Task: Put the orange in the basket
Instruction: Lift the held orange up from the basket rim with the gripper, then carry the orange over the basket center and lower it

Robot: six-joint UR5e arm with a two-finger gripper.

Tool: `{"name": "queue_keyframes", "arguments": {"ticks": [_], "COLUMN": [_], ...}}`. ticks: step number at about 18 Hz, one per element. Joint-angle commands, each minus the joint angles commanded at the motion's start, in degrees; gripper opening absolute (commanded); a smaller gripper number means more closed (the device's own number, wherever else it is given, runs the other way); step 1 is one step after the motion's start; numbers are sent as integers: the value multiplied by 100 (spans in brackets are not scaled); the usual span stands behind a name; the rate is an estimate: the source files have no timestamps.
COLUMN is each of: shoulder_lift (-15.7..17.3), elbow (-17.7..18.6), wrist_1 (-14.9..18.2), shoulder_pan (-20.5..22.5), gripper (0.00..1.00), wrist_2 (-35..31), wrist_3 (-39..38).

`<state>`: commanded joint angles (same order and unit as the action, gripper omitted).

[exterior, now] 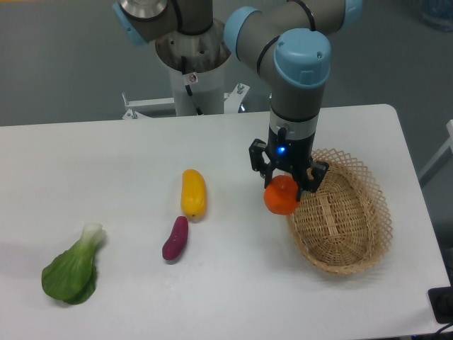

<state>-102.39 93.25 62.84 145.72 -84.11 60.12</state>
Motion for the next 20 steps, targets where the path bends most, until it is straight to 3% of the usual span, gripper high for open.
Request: {"name": "queue_keyframes", "arguments": {"ticks": [11, 14, 20], "shoulder_lift": [149, 343, 378], "elbow": [18, 62, 378], "wrist_1": [61, 421, 343], "shoulder_pan": [96, 351, 1080], "gripper": [53, 52, 52], "wrist_2": [-17, 96, 114], "wrist_3": [53, 631, 1686]}}
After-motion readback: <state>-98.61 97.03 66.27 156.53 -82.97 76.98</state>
